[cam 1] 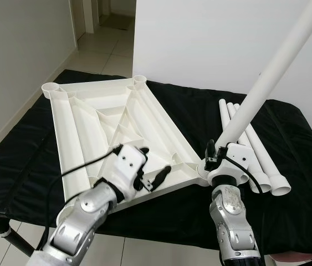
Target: Building children table
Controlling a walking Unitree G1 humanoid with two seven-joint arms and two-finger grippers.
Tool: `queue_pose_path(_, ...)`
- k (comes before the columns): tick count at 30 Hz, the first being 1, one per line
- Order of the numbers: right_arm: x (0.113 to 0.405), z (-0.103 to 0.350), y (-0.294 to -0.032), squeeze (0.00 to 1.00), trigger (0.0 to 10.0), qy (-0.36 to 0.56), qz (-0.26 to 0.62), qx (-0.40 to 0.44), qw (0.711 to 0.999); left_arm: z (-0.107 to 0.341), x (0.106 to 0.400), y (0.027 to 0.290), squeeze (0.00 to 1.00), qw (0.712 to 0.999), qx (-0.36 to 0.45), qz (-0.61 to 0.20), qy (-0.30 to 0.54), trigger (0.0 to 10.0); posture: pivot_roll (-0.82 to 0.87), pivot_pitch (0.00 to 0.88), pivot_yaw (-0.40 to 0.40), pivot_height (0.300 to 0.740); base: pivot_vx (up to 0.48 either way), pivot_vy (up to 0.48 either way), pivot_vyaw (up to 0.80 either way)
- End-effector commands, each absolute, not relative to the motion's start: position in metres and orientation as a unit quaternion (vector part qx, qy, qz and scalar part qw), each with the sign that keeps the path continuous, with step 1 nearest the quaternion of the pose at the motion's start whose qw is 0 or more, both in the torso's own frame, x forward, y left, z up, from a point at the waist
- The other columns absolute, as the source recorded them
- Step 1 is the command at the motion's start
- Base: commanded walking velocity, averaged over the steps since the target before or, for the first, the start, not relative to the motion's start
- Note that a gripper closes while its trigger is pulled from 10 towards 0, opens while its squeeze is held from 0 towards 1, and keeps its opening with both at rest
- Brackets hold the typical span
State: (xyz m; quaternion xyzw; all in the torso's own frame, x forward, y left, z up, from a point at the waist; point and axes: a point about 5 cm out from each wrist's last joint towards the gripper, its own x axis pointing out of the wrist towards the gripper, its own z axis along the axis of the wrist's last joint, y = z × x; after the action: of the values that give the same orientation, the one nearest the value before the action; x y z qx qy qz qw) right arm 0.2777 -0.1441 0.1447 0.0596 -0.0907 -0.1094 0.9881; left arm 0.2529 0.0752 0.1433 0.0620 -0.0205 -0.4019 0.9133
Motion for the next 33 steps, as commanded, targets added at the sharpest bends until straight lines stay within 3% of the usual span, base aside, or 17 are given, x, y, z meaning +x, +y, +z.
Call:
queue_pose_path(1, 0.275, 0.125, -0.151, 0.13, 10.0, -0.041, -0.149, 0.072, 0.985, 0.140, 0.250, 0.071, 0.00, 0.894, 0.064, -0.443, -0.008, 10.0, 0.01, 0.000, -0.065, 0.740, 0.000, 0.000, 0.00)
queue_pose_path(20, 0.274, 0.123, -0.150, 0.13, 10.0, -0.036, -0.142, 0.071, 0.987, 0.129, 0.263, 0.077, 0.00, 0.919, 0.062, -0.389, 0.020, 10.0, 0.00, 0.000, -0.064, 0.740, 0.000, 0.000, 0.00)
queue_pose_path(21, 0.274, 0.122, -0.150, 0.20, 10.0, -0.034, -0.139, 0.073, 0.987, 0.129, 0.263, 0.078, 0.00, 0.920, 0.060, -0.387, 0.020, 10.0, 0.00, 0.000, -0.064, 0.740, 0.000, 0.000, 0.00)
queue_pose_path(22, 0.274, 0.122, -0.150, 0.20, 10.0, -0.034, -0.139, 0.073, 0.987, 0.129, 0.263, 0.078, 0.00, 0.920, 0.060, -0.387, 0.020, 10.0, 0.00, 0.000, -0.064, 0.740, 0.000, 0.000, 0.00)
queue_pose_path(23, 0.274, 0.122, -0.150, 1.00, 10.0, -0.034, -0.137, 0.074, 0.987, 0.129, 0.263, 0.078, 0.00, 0.921, 0.057, -0.385, 0.021, 10.0, 0.00, 0.000, -0.066, 0.740, 0.000, 0.000, 0.00)
queue_pose_path(33, 0.275, 0.124, -0.151, 1.00, 10.0, -0.046, -0.115, 0.069, 0.990, 0.130, 0.262, 0.079, 0.00, 0.924, 0.047, -0.379, 0.021, 10.0, 0.00, 0.000, -0.068, 0.740, 0.000, 0.000, 0.00)
